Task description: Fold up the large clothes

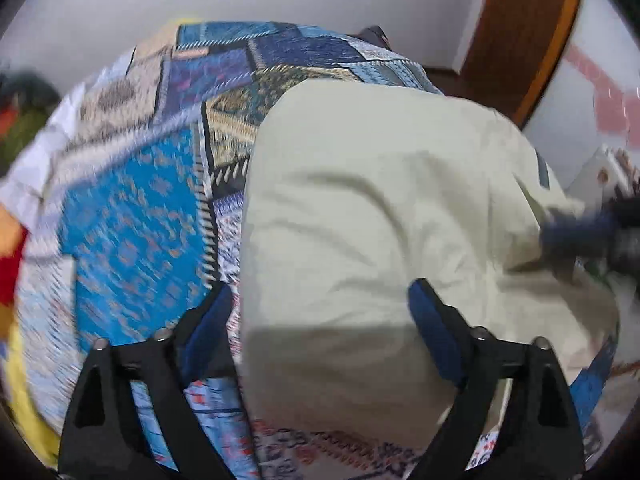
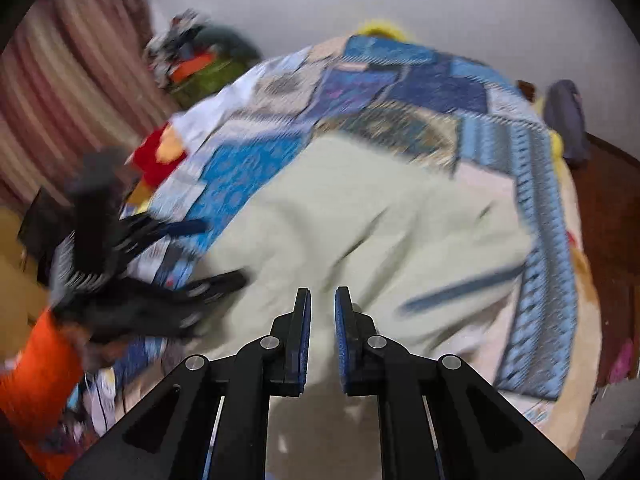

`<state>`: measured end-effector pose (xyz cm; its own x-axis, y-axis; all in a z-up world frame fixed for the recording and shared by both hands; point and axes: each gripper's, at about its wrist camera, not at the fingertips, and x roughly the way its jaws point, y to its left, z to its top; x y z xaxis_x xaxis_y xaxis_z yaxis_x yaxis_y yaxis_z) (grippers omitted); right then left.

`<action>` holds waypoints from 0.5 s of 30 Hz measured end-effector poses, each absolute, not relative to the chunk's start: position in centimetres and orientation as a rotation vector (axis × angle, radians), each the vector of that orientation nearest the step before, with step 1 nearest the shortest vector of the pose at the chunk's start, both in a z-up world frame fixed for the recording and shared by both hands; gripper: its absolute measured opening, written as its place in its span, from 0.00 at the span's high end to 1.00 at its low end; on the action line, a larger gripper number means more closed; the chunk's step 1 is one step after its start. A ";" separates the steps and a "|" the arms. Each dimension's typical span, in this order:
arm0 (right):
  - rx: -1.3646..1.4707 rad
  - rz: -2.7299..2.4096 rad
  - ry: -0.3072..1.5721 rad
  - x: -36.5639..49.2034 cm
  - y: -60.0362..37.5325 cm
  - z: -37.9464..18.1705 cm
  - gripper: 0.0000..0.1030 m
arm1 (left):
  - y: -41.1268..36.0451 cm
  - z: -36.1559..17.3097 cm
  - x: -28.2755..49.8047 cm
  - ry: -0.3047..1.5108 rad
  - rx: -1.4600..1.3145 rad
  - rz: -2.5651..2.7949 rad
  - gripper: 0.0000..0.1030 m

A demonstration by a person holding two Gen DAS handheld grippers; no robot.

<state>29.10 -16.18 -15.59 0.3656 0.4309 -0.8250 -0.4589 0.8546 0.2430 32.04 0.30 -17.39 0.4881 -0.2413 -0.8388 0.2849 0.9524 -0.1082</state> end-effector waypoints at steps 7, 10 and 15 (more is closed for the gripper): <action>-0.005 0.509 1.137 25.6 -19.0 -20.7 0.92 | 1.2 -17.9 29.7 1.021 0.054 -0.377 0.04; 0.029 0.489 1.106 25.9 -20.5 -17.8 0.92 | 0.6 -18.0 29.2 0.988 0.125 -0.364 0.04; 0.025 0.460 0.926 27.5 -19.7 -13.6 0.92 | 0.3 -18.9 29.5 1.016 0.098 -0.336 0.04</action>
<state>27.47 -19.74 -13.58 0.5116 0.3927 -0.7643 -0.3713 0.9031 0.2156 29.52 0.32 -18.93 0.4803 -0.2298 -0.8465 0.3203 0.9444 -0.0747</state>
